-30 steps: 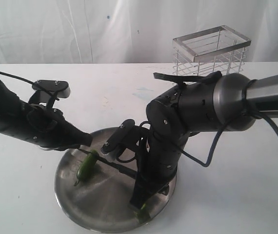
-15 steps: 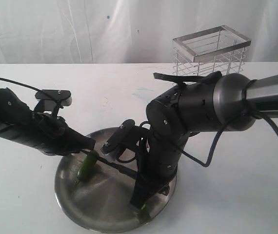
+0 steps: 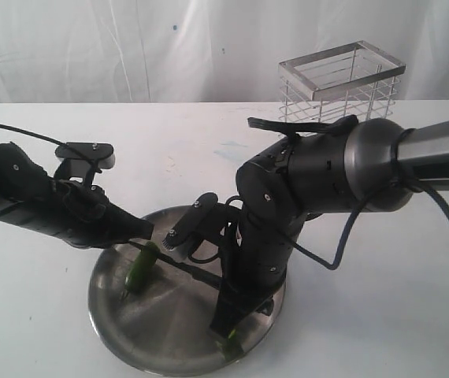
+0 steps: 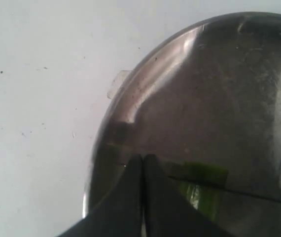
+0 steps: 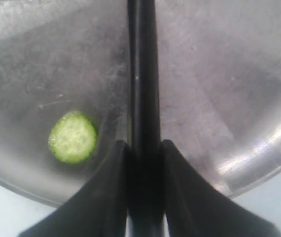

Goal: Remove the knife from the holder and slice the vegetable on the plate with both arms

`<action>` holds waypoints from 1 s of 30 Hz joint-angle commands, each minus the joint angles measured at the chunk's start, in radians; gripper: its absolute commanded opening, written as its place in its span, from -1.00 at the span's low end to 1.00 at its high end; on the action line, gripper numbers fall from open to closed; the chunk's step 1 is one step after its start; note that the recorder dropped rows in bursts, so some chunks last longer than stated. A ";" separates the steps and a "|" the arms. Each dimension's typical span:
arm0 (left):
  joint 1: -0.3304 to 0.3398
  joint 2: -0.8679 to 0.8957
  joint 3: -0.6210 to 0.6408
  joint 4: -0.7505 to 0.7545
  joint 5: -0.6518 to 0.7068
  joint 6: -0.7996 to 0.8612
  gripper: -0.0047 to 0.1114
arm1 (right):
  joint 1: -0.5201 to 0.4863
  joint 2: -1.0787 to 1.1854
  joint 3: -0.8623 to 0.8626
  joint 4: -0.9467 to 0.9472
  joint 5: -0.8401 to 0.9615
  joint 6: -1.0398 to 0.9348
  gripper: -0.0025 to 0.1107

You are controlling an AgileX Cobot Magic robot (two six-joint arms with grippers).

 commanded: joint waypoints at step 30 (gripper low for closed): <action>-0.034 -0.115 0.008 -0.011 0.112 0.046 -0.92 | -0.004 0.000 -0.004 -0.013 0.021 -0.017 -0.96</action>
